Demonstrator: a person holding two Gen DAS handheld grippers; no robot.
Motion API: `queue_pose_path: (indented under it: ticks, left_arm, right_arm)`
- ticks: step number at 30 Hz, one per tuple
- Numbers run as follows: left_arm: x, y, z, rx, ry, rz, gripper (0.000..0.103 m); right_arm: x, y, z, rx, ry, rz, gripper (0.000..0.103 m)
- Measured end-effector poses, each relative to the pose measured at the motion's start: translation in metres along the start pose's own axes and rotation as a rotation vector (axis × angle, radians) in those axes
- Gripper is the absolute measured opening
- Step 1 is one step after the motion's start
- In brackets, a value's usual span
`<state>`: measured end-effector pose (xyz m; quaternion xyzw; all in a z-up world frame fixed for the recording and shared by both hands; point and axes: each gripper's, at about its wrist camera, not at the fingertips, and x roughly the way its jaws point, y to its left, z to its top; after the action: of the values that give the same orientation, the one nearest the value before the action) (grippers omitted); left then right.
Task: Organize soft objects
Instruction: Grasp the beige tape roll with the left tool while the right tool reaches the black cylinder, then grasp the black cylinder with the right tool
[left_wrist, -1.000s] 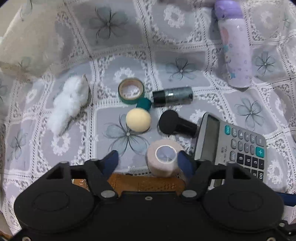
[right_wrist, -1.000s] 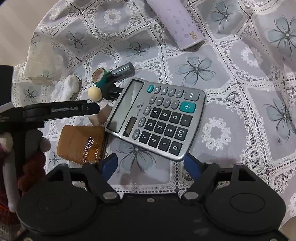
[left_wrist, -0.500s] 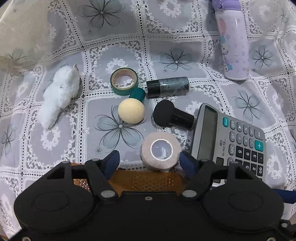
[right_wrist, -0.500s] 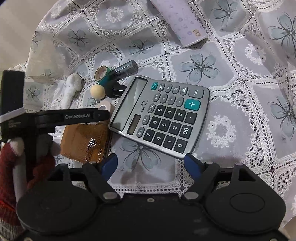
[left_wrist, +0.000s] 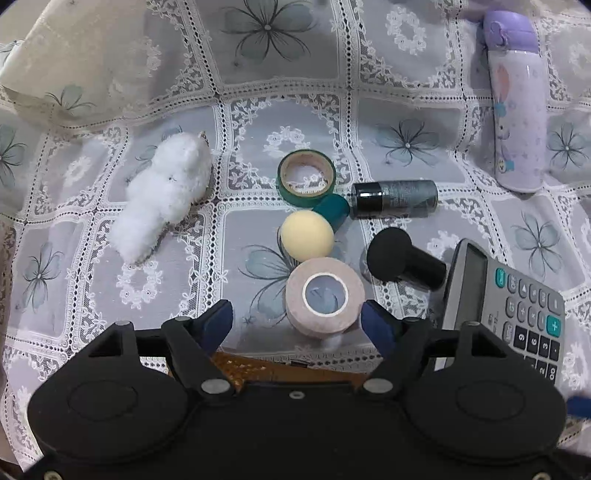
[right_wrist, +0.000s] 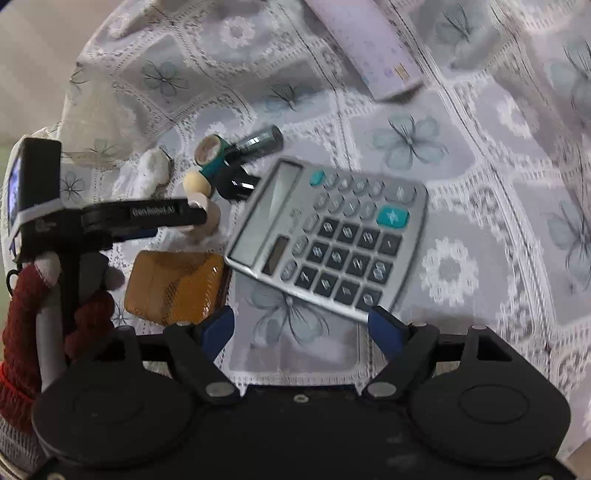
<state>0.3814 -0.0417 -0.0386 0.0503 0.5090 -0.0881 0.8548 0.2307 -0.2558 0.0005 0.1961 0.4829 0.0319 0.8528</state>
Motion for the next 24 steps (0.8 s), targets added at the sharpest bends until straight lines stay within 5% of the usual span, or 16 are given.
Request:
queue_pose_path:
  ticks: [7,15,19,24]
  left_arm:
    - [0.011,0.005,0.001,-0.02,0.035,-0.043,0.075]
    - [0.029,0.003,0.006,0.006,0.046,-0.051,0.073]
    - [0.028,0.004,0.008,0.031,0.02,-0.052,0.052]
    - [0.029,0.014,0.013,0.03,0.04,-0.071,0.049]
  right_arm:
    - [0.002,0.03,0.029,-0.213,-0.114,-0.012,0.078]
    - [0.03,0.052,0.068,-0.361,-0.135,-0.045,0.078]
    - [0.042,0.054,0.078,-0.383,-0.126,-0.064,0.078]
    - [0.054,0.056,0.086,-0.379,-0.118,-0.091,0.078]
